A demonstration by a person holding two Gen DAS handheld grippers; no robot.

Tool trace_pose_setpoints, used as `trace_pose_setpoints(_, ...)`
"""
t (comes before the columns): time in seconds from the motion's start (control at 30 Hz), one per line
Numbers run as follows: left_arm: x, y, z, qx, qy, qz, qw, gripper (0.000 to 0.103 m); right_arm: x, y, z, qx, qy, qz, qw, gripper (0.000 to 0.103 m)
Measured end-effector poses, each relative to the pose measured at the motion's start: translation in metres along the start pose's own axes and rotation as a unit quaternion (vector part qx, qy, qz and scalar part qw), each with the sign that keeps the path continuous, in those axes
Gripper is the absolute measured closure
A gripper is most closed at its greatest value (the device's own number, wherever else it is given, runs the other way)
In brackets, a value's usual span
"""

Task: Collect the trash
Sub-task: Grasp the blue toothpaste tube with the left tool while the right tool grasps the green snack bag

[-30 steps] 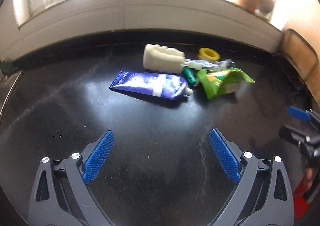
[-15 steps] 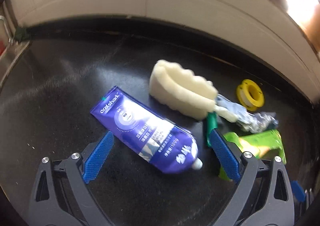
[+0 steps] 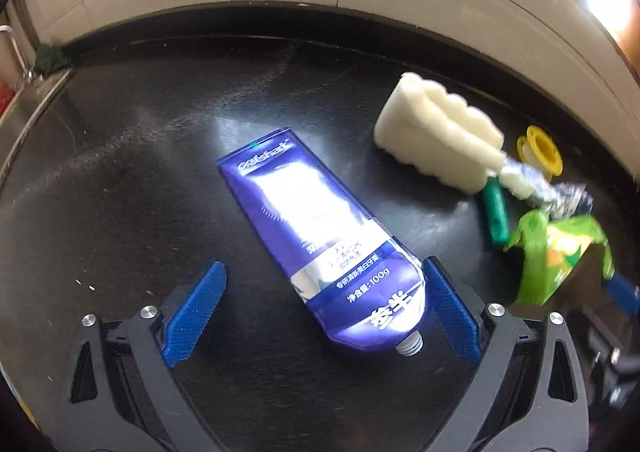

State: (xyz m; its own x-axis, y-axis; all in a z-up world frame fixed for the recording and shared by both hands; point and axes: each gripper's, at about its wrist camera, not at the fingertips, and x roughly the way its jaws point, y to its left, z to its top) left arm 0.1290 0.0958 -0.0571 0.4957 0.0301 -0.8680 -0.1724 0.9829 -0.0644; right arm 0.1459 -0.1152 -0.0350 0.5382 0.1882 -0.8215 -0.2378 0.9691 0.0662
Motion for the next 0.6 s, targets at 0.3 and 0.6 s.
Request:
trace_pose_setpoints(0.3,0.002,0.023,0.002,0.021,0.002,-0.004,0.9998,0.009,0.009,-0.036,0.024,-0.039,0.034,0.064,0.997,0.007)
trace_pose_setpoints(0.6,0.000,0.006,0.007,0.047,-0.023,0.004,0.9986,0.043,0.034,-0.049,0.033,-0.050,0.050,0.147,0.987,0.043)
